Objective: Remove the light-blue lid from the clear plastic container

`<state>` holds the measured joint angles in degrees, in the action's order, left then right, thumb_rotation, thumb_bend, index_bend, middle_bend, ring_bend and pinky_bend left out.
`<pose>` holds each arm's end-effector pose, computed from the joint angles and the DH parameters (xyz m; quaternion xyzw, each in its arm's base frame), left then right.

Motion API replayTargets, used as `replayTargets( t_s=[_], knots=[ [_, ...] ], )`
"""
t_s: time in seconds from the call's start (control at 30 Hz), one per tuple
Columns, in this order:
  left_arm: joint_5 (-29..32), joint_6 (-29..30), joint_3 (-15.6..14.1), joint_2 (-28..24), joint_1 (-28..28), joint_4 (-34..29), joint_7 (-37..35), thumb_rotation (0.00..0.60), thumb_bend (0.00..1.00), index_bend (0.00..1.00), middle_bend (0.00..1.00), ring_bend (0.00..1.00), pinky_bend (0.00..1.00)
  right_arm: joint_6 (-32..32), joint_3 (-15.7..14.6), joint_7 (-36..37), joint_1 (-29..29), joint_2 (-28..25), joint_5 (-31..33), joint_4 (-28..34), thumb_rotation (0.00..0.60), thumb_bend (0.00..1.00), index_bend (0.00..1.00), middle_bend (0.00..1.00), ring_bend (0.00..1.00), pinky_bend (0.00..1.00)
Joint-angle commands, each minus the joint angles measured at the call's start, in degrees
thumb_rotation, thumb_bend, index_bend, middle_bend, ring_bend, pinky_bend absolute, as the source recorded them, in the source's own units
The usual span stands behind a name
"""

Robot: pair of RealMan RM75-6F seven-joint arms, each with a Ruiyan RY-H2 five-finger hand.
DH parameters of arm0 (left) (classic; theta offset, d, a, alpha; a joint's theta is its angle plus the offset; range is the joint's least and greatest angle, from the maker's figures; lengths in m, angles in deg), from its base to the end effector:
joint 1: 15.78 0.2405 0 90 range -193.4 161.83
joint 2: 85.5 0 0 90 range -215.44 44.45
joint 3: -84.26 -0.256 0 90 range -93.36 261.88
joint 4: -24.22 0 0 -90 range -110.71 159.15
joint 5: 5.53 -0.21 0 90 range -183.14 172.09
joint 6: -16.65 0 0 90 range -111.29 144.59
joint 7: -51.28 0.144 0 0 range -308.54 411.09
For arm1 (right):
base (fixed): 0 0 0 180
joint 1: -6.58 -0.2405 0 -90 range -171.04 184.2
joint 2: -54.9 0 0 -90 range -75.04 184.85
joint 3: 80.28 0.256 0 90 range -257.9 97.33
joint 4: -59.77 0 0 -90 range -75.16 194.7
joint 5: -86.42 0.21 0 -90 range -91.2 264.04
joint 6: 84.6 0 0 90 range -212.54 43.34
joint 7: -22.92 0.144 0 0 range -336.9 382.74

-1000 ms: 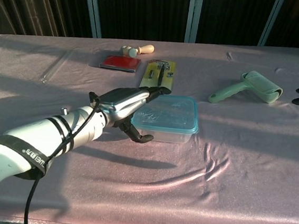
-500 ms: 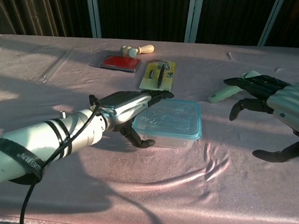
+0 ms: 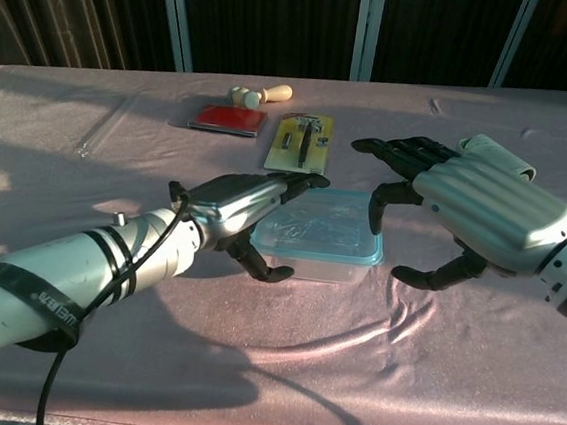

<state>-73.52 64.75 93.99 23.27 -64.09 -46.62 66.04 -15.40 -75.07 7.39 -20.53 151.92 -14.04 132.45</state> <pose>-0.0858 0.3137 -0.1281 -0.7851 -0.3970 -0.3765 0.2901 -0.1771 -0.2649 -0.0391 0.7769 -0.2099 0.4399 0.3986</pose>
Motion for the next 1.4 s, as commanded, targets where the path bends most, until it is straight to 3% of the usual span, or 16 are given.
replayTargets(
  t_s=[0.03, 0.73, 1.4],
  knots=[
    [0.00, 0.02, -0.02, -0.18, 0.00, -0.20, 0.04, 0.600, 0.30, 0.00, 0.69, 0.58, 0.39, -0.59, 0.06, -0.38, -0.79, 1.15, 0.85, -0.45, 0.600, 0.40, 0.60, 0.04, 0.00, 0.00],
    [0.37, -0.25, -0.44, -0.74, -0.12, -1.10, 0.41, 0.600, 0.30, 0.00, 0.69, 0.58, 0.39, -1.43, -0.58, -4.73, -2.87, 3.34, 4.51, 0.31, 0.600, 0.40, 0.62, 0.05, 0.00, 0.00],
    [-0.22, -0.16, -1.01, -0.55, -0.11, -0.02, 0.28, 0.600, 0.30, 0.00, 0.70, 0.59, 0.41, -0.69, 0.00, -6.56, -3.70, 1.07, 7.01, 3.57, 0.600, 0.40, 0.62, 0.05, 0.00, 0.00]
  ],
)
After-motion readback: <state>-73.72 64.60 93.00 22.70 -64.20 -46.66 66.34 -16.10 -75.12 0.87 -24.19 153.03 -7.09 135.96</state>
